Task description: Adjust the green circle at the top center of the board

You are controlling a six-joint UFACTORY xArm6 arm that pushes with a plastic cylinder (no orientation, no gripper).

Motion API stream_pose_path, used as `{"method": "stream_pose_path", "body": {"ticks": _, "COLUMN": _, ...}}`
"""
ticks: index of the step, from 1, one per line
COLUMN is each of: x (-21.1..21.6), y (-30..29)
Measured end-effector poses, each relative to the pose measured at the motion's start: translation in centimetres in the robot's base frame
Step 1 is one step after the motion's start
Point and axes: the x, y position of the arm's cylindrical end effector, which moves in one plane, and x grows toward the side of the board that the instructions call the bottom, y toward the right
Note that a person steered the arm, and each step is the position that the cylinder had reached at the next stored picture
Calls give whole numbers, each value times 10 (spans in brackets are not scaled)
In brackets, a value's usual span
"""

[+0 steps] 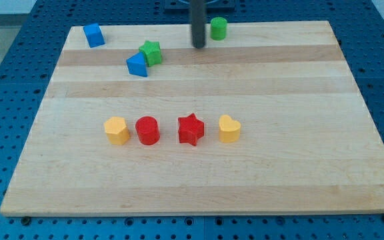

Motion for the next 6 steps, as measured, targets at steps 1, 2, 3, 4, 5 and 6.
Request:
{"method": "stream_pose_path", "body": {"ticks": 1, "x": -4, "y": 85}}
{"method": "stream_pose_path", "body": {"ticks": 2, "x": -38, "y": 99}}
{"method": "stream_pose_path", "body": {"ticks": 3, "x": -44, "y": 70}}
{"method": "stream_pose_path", "body": {"ticks": 4, "x": -45, "y": 40}}
{"method": "stream_pose_path", "body": {"ticks": 5, "x": -45, "y": 29}}
{"method": "stream_pose_path", "body": {"ticks": 6, "x": -45, "y": 24}}
